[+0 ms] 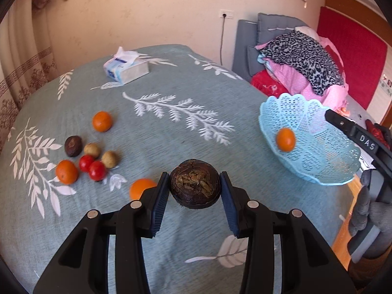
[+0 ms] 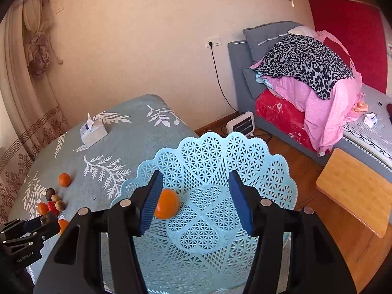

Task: Organize fruits
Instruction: 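Carry the orange into the blue basket and release it while the left tool carries the avocado, then lower the avocado into the blue basket and open the left tool, then move back to the fruit and grasp an orange with each tool, then carry both oranges to the basket, releasing the right tool's orange inside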

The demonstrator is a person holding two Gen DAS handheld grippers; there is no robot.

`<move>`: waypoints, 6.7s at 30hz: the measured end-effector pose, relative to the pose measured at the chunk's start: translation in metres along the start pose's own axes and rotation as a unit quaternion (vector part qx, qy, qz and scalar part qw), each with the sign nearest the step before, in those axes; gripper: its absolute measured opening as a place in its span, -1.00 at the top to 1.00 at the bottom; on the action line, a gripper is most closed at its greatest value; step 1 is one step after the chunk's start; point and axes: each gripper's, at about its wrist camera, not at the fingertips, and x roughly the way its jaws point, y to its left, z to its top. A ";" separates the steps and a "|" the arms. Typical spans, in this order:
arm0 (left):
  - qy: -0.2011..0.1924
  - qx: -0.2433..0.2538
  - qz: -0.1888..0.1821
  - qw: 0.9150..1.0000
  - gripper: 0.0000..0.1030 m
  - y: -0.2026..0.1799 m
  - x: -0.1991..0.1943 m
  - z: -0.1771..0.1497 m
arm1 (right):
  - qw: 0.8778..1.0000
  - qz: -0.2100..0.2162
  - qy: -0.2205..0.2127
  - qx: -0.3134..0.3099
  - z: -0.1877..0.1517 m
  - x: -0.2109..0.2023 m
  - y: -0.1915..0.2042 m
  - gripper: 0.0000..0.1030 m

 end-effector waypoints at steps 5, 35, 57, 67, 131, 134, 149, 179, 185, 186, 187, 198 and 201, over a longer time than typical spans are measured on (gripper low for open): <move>0.000 0.024 -0.053 0.998 0.19 -0.038 0.008 0.017 | 1.000 -0.015 -0.012 0.007 0.000 -0.002 -0.009 -0.12; -0.062 0.046 -0.080 0.994 -0.82 -0.074 0.001 0.030 | 0.998 -0.029 -0.048 0.033 0.000 -0.013 -0.020 -0.28; -0.142 -0.024 0.092 0.985 -0.90 0.021 -0.048 0.014 | 0.991 0.074 -0.082 -0.068 -0.010 -0.035 0.071 -0.52; -0.144 -0.066 0.138 0.978 -0.90 0.064 -0.058 -0.006 | 0.985 0.121 -0.045 -0.114 -0.025 -0.025 0.125 -0.52; 0.013 -0.158 0.140 0.977 -0.24 0.203 0.042 -0.032 | 0.934 0.218 0.195 -0.204 -0.084 0.075 0.233 0.26; 0.003 -0.167 0.117 0.979 0.05 0.206 0.040 -0.033 | 0.935 0.222 0.191 -0.202 -0.082 0.072 0.233 0.26; -0.024 -0.147 0.100 0.984 0.24 0.184 0.022 -0.034 | 0.957 0.191 0.138 -0.172 -0.056 0.052 0.201 0.26; -0.036 -0.062 0.042 0.997 0.23 0.077 0.011 -0.003 | 0.998 0.008 0.056 -0.030 -0.013 0.013 0.023 0.22; -0.033 -0.041 0.023 0.998 0.23 0.053 0.015 0.004 | 0.999 -0.009 0.030 -0.014 -0.009 0.002 0.008 0.00; -0.032 -0.037 0.019 0.999 0.23 0.048 0.016 0.005 | 1.000 -0.009 0.026 -0.011 -0.009 0.000 0.007 0.00; -0.031 -0.033 0.014 0.999 0.23 0.044 0.016 0.005 | 1.000 -0.010 0.024 -0.009 -0.009 0.000 0.007 0.00; -0.019 0.007 -0.064 0.998 0.23 -0.013 0.025 0.021 | 0.999 -0.021 -0.015 0.030 0.001 -0.015 -0.010 0.00; -0.014 0.020 -0.090 0.996 0.23 -0.032 0.027 0.024 | 0.999 -0.026 -0.020 0.035 0.001 -0.016 -0.015 0.00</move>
